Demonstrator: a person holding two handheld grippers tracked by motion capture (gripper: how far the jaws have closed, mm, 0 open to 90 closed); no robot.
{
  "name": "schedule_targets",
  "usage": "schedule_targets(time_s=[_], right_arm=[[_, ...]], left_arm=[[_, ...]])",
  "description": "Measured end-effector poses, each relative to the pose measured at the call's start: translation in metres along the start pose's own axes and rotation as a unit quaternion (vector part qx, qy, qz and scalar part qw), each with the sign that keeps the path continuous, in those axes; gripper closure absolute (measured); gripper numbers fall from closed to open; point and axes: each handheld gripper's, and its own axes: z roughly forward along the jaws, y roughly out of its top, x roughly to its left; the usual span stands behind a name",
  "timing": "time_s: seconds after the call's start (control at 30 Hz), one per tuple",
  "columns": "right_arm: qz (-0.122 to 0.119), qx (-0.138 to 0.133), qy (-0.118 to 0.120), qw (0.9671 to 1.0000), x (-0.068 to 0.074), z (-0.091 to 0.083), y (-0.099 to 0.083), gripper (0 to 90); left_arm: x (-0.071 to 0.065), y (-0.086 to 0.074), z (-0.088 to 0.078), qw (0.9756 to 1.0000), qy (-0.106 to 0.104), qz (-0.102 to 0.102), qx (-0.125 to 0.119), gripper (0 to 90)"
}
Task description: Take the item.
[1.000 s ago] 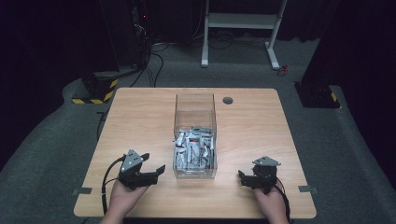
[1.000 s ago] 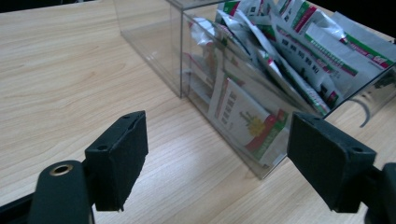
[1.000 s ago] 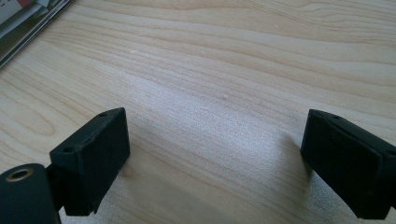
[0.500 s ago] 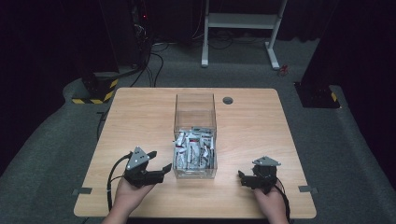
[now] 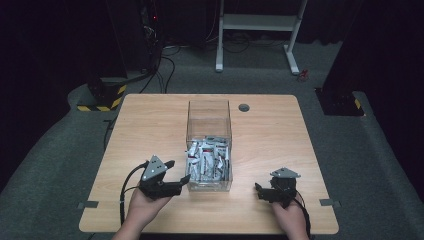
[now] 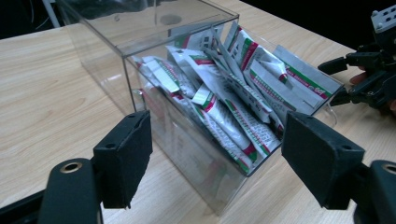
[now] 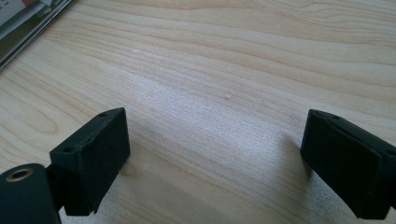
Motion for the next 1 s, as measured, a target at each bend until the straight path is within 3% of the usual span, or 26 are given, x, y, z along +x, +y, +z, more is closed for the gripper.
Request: schedule_targets(time_s=[0.63,1.0], right_arm=[[-0.001,0.0,0.0,1.0,0.0,0.0,0.0,7.8],[-0.004,0.0,0.003,1.0,0.0,0.0,0.0,7.8]], left_arm=[[-0.015,0.01,0.019,0.9995,-0.029,0.005,0.007,27.6],[-0.023,0.016,0.033,0.9993,-0.033,0.009,0.015,33.5]])
